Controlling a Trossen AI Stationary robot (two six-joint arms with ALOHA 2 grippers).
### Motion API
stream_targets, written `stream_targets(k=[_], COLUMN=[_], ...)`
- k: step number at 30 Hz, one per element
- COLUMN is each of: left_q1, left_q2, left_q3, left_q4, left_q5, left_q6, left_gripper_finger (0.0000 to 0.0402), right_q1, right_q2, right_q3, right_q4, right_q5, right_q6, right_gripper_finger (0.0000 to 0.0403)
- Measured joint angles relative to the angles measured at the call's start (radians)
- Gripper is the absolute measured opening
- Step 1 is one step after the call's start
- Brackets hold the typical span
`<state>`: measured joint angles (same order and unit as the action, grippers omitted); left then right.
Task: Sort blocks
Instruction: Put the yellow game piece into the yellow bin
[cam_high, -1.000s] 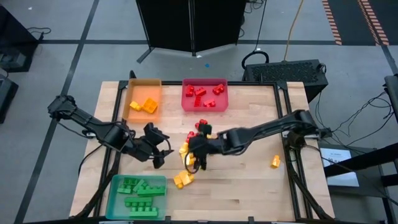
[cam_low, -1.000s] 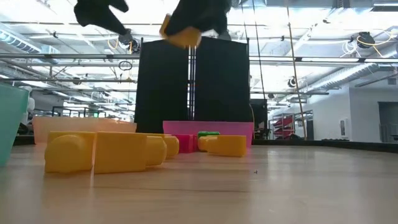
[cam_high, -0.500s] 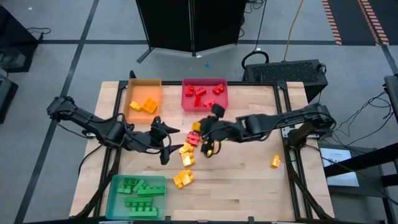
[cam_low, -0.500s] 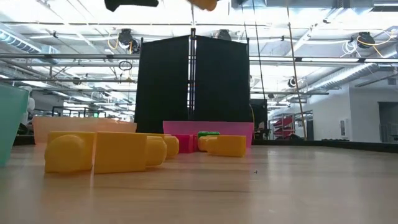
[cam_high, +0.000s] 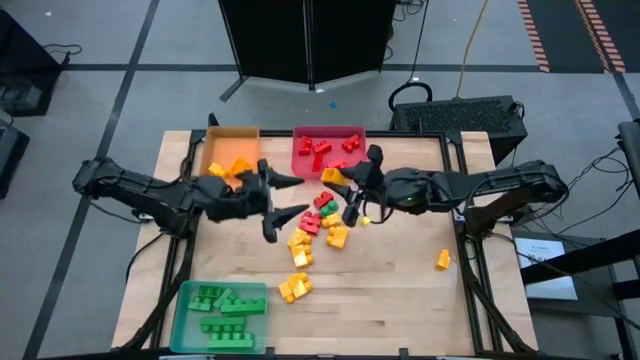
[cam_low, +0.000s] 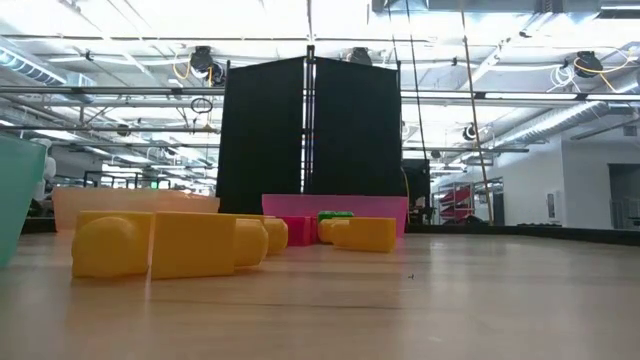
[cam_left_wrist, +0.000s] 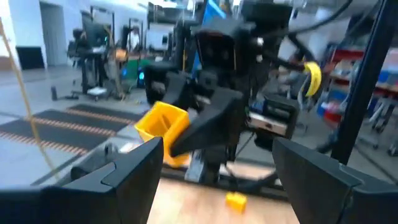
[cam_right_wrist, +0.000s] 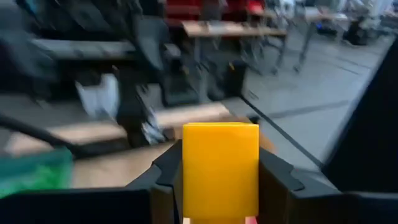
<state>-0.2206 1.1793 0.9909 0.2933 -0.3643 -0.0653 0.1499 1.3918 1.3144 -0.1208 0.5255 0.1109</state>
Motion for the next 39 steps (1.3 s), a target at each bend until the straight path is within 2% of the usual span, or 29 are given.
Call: stream_targets(k=[5, 9, 13, 18, 21, 25, 28, 32, 39], left_q1=[0.063, 0.096, 0.118, 0.148, 0.161, 0.191, 0.209, 0.238, 0.248], left_q2=[0.011, 0.048, 0.087, 0.117, 0.124, 0.123, 0.123, 0.124, 0.141], left_q3=[0.0, 0.0, 0.0, 0.0, 0.0, 0.0, 0.0, 0.0, 0.0], left_q4=[0.094, 0.177, 0.203, 0.209, 0.237, 0.323, 0.325, 0.285, 0.308], left_q5=[0.073, 0.15, 0.153, 0.158, 0.171, 0.294, 0.343, 0.371, 0.384], left_q6=[0.002, 0.012, 0.05, 0.013, 0.0, -0.01, -0.053, -0.095, -0.111], left_gripper_finger=[0.0304, 0.0304, 0.0304, 0.0304, 0.0304, 0.0304, 0.0304, 0.0304, 0.0304], right_q1=[-0.017, -0.054, -0.083, -0.086, -0.086, -0.086, -0.093, -0.098, -0.104], right_q2=[-0.031, -0.011, 0.001, 0.0, -0.006, -0.005, -0.002, -0.002, -0.001], right_q3=[-0.07, -0.077, -0.077, -0.076, -0.076, -0.076, -0.076, -0.076, -0.076], right_q4=[0.276, 0.325, 0.389, 0.41, 0.443, 0.44, 0.449, 0.457, 0.496], right_q5=[-0.106, -0.145, -0.242, -0.257, -0.317, -0.326, -0.367, -0.374, -0.4], right_q6=[-0.024, -0.01, 0.013, 0.001, -0.002, -0.003, 0.002, 0.01, 0.011], right_gripper_finger=[0.0112, 0.0112, 0.0112, 0.0112, 0.0112, 0.0112, 0.0112, 0.0112, 0.0112])
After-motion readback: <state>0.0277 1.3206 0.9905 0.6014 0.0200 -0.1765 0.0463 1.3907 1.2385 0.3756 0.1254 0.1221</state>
